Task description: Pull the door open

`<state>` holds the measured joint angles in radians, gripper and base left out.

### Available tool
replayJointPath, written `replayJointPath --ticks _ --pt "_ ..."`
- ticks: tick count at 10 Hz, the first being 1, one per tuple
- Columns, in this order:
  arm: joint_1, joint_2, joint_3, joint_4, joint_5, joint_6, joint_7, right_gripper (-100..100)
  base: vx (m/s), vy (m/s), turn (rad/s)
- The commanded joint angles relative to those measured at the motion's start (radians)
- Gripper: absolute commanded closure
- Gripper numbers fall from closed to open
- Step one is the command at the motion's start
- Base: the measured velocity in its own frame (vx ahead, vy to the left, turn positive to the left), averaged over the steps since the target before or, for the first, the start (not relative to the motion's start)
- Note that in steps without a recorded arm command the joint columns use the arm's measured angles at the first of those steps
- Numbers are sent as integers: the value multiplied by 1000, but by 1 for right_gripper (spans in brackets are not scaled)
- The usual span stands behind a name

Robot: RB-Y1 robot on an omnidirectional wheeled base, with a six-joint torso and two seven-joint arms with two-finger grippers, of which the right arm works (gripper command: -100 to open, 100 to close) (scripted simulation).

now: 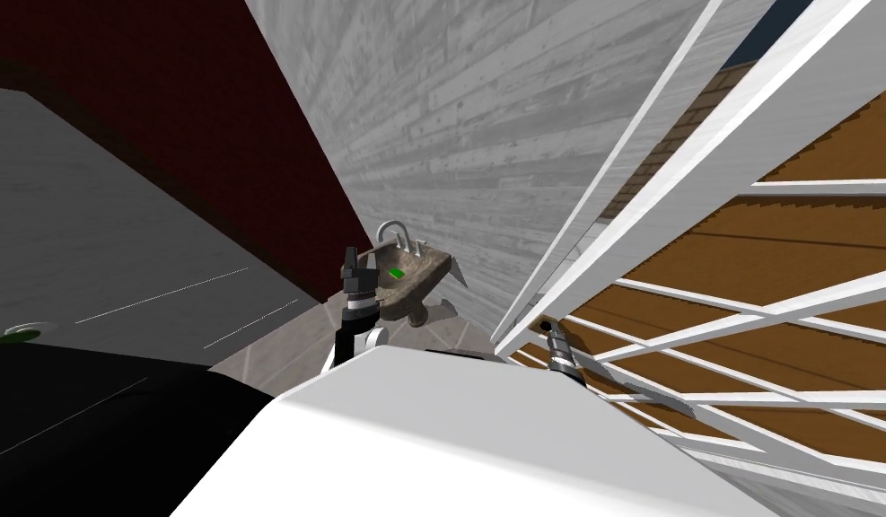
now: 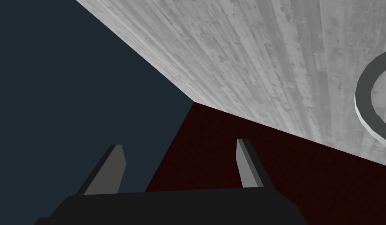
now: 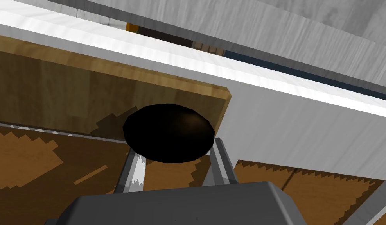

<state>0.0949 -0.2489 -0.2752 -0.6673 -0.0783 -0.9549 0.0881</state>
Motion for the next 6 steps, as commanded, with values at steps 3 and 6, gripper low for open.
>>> replayJointPath --ticks 3,6 --pt "-10 0 30 2 -41 3 -98 100 -41 -15 40" --pt "-18 -5 56 6 -81 6 -174 100 -59 -20 49"
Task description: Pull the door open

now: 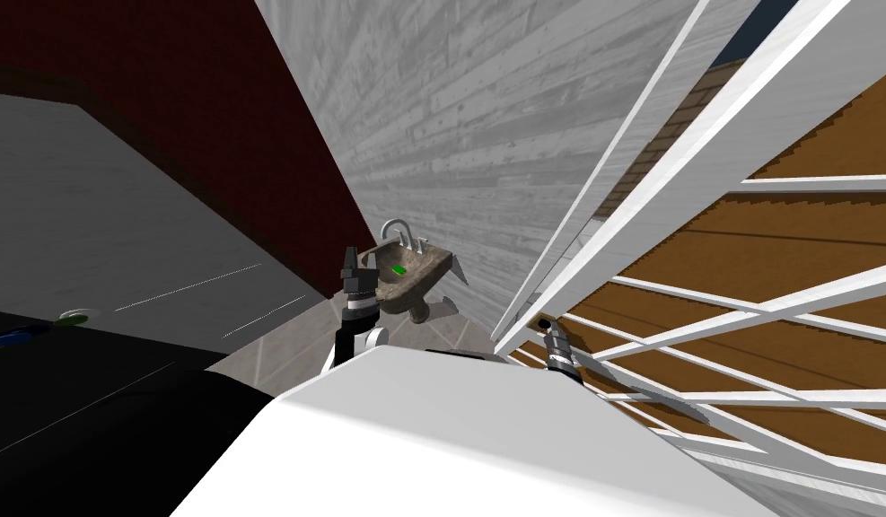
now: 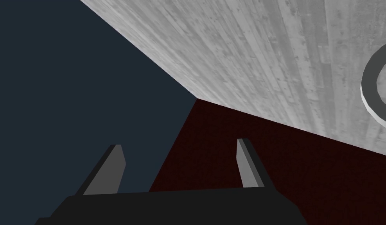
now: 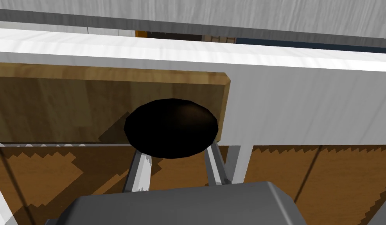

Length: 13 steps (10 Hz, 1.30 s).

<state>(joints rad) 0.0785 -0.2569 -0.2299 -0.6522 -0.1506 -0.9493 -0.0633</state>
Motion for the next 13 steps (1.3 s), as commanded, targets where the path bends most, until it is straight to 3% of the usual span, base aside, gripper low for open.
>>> replayJointPath --ticks 1,5,7,9,10,11,13 --pt "-1 3 10 -9 -8 1 -31 100 -41 -5 25" --pt "-14 -3 49 -4 -68 5 -139 100 -50 -10 45" --pt "-18 -5 61 -2 -88 7 -190 100 -55 -15 38" --pt "-18 -5 61 -2 -88 7 -199 100 -30 -4 18" --pt "-22 -8 74 0 -107 9 -240 100 -34 -9 45" --pt "-25 -4 64 19 -113 11 -258 -100 -83 -15 36" --pt "-33 2 64 22 -123 12 -292 -100 -100 -22 26"
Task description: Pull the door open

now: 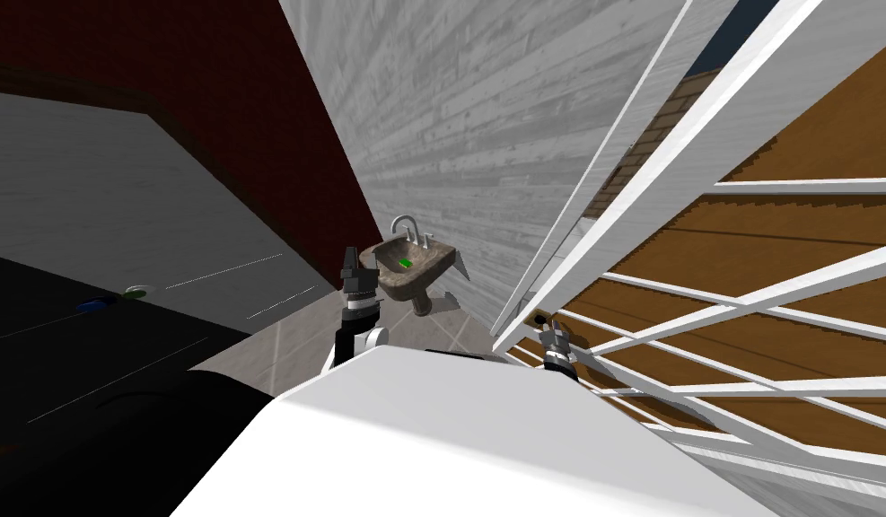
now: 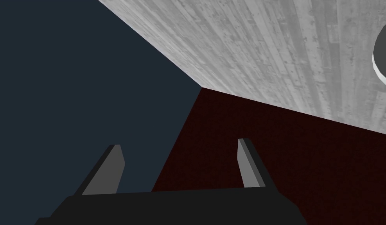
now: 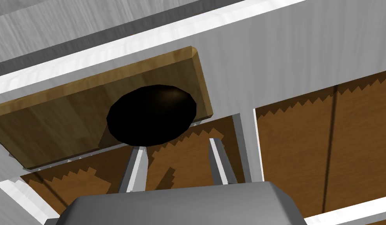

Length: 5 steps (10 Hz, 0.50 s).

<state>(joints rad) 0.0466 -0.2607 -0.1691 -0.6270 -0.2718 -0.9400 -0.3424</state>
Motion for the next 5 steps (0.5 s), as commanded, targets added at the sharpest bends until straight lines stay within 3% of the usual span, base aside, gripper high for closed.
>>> replayJointPath --ticks 1,5 --pt "-6 10 3 -1 -8 3 -31 -100 -88 -3 48" --pt "-31 28 3 9 -37 7 -136 -100 -74 1 36"
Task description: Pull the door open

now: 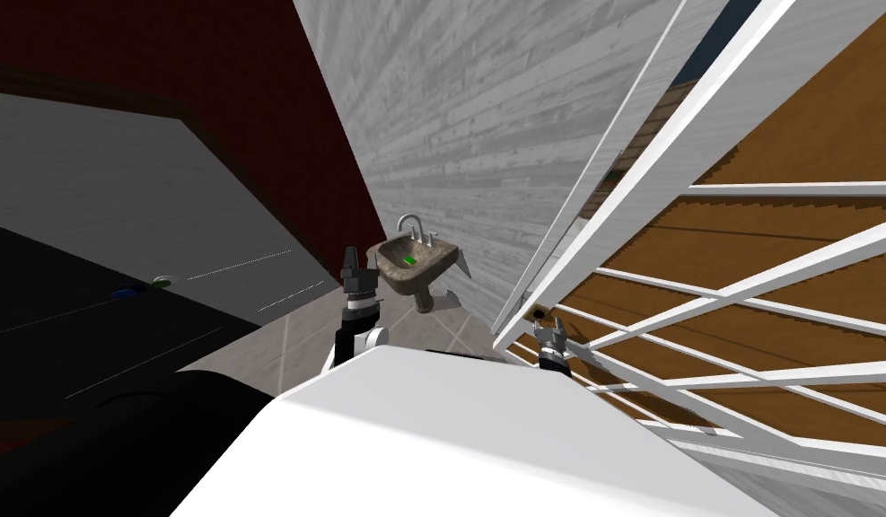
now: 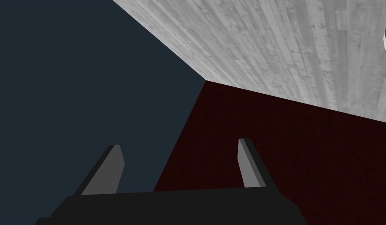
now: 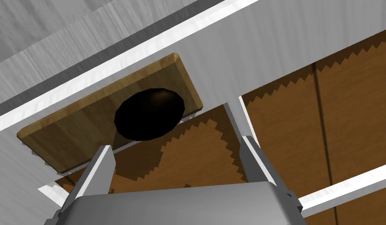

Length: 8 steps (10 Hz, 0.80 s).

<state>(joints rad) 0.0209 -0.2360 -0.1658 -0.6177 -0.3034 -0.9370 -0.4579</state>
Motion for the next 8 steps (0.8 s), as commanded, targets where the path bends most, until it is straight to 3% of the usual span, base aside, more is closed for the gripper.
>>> replayJointPath --ticks 1,8 --pt "-12 8 0 2 -14 5 -50 -100 -65 -10 35" --pt "-50 39 0 18 -60 10 -224 -100 -57 -7 32"
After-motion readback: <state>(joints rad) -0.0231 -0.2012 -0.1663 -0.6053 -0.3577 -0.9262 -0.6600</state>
